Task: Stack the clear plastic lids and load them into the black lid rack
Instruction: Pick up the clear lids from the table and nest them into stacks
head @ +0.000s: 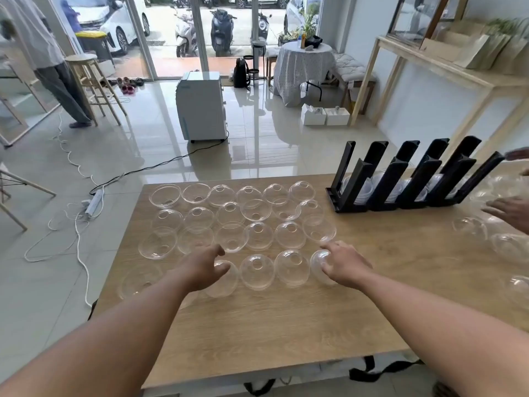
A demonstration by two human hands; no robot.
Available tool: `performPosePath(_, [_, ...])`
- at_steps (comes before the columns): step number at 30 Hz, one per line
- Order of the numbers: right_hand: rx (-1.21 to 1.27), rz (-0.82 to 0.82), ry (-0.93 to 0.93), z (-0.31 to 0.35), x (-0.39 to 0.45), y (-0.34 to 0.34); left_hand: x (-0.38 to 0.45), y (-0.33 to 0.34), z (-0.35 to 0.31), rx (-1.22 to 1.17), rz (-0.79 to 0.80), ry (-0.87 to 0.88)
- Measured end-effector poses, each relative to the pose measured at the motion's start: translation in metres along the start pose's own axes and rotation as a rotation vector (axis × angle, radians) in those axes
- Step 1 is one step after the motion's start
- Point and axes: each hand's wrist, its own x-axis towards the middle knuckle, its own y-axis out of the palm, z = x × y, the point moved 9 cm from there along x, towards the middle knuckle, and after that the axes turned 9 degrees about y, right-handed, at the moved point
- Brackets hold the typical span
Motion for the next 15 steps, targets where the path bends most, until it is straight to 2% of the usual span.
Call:
performPosePath(4, [-0.052,0.037,0.017,-0.008,-0.003,0.014,-0.004,0.006,-0.008,-0.026,0.0,-0.007])
performPosePath(7, [-0.044,-0.004,0.02,-0.011,-0.003,0.021,0.0,0.008,-0.017,-0.025,-0.018,0.006])
performPosePath(11, [0.021,-0.014,0.048,-0.024,-0.008,0.031,0.004,0.009,-0.033,-0.007,-0.029,0.038])
performPosePath(15, [0.104,-0.089,0.065,-0.039,-0.024,0.037,0.003,0.015,-0.043,-0.021,-0.044,0.07])
